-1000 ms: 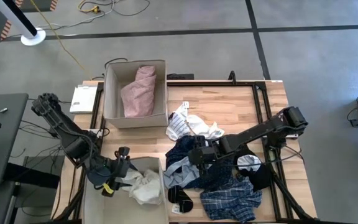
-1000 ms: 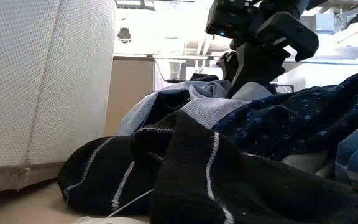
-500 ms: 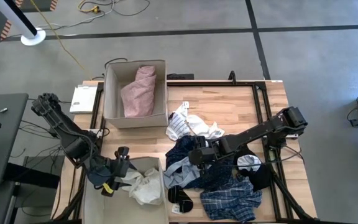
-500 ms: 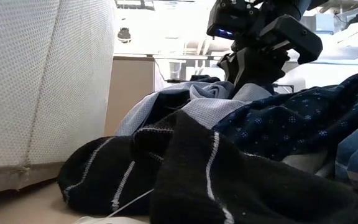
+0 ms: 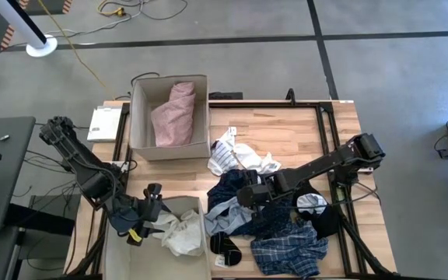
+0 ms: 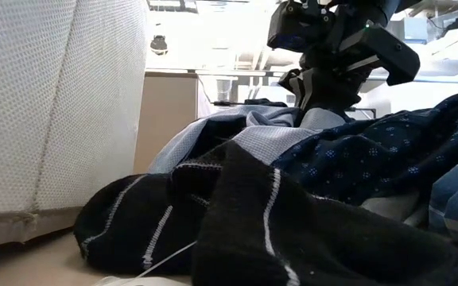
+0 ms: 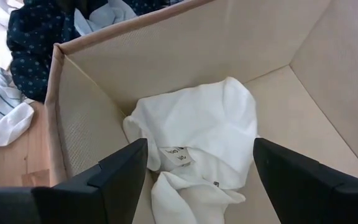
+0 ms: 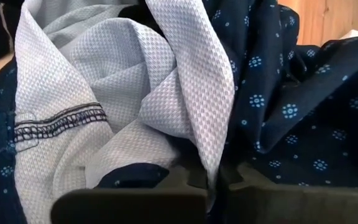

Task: Sort clothes
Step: Put the dark blue long sleeve into the top light brown laundry organizer

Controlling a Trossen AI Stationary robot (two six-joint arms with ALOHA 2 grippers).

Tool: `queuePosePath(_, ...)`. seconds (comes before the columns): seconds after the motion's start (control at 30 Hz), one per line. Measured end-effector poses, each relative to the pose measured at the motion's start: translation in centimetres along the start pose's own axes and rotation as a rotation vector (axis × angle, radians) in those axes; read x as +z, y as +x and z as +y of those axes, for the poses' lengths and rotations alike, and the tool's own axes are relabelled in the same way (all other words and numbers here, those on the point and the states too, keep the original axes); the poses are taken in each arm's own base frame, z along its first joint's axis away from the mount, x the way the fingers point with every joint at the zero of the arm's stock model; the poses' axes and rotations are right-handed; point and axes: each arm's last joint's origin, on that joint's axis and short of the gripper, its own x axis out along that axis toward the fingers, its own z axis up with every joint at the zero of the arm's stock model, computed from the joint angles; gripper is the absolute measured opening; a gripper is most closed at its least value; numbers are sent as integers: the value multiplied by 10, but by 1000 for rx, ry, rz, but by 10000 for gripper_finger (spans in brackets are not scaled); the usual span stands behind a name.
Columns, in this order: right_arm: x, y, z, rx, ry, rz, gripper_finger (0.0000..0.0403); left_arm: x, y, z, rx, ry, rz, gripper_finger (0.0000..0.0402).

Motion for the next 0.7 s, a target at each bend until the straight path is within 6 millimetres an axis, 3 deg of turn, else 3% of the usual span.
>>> queuePosePath(0.2, 0, 0, 0, 0, -22, -1, 5, 0, 0, 0, 12, 18, -8, 285)
queuePosePath(0.33, 3, -11, -2, 2, -33, -28, 3, 2, 0, 1, 35, 48, -33, 285)
queuePosePath(0.47, 13, -41, -7, 3, -34, -106, 1, 5, -1, 1, 49, 93, -72, 285)
queuePosePath(0.7, 28, -119, -20, -9, -57, -349, 1, 18, -5, 7, 117, 166, -194, 285)
